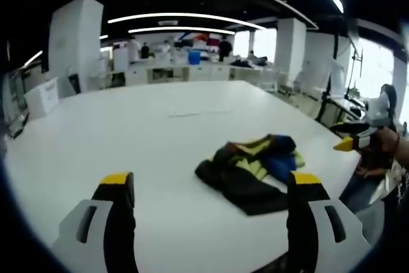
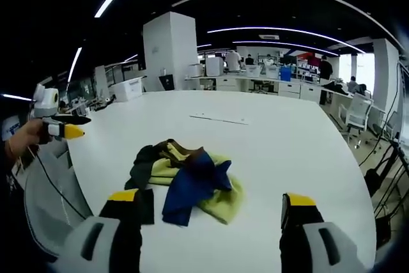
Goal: Fold the garment on the visible template until the final outline fits inside the template.
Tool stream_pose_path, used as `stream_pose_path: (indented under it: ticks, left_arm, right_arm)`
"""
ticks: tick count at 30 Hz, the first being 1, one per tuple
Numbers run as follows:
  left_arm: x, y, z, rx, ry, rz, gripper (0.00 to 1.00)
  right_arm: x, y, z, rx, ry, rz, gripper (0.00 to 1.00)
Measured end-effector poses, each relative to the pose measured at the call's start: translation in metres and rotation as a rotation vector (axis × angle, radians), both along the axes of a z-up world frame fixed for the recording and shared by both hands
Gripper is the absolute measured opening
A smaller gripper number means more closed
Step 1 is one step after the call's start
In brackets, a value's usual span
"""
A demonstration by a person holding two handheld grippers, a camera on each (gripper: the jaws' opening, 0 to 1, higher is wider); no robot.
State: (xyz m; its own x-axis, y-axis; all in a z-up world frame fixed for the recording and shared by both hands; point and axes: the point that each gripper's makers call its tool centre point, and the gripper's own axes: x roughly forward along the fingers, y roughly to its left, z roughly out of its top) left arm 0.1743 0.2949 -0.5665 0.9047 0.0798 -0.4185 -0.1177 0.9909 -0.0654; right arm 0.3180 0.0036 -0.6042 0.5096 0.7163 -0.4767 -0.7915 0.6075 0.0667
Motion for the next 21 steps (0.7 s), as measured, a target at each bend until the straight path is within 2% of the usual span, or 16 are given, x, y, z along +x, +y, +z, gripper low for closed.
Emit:
stream_pose_path:
  ticks: [12,21]
  left_arm:
    - [0.005,0.001,-0.001,-0.012,0.006,-0.015,0.93]
    - [0.017,-0.004,-0.008,-0.012,0.026,-0.06,0.87]
  right_arm:
    - [0.007,0.003,0.003,0.012,-0.003,-0.004,0.88]
    - [0.015,0.009,-0.001,-0.023,-0.018,0.024,0.86]
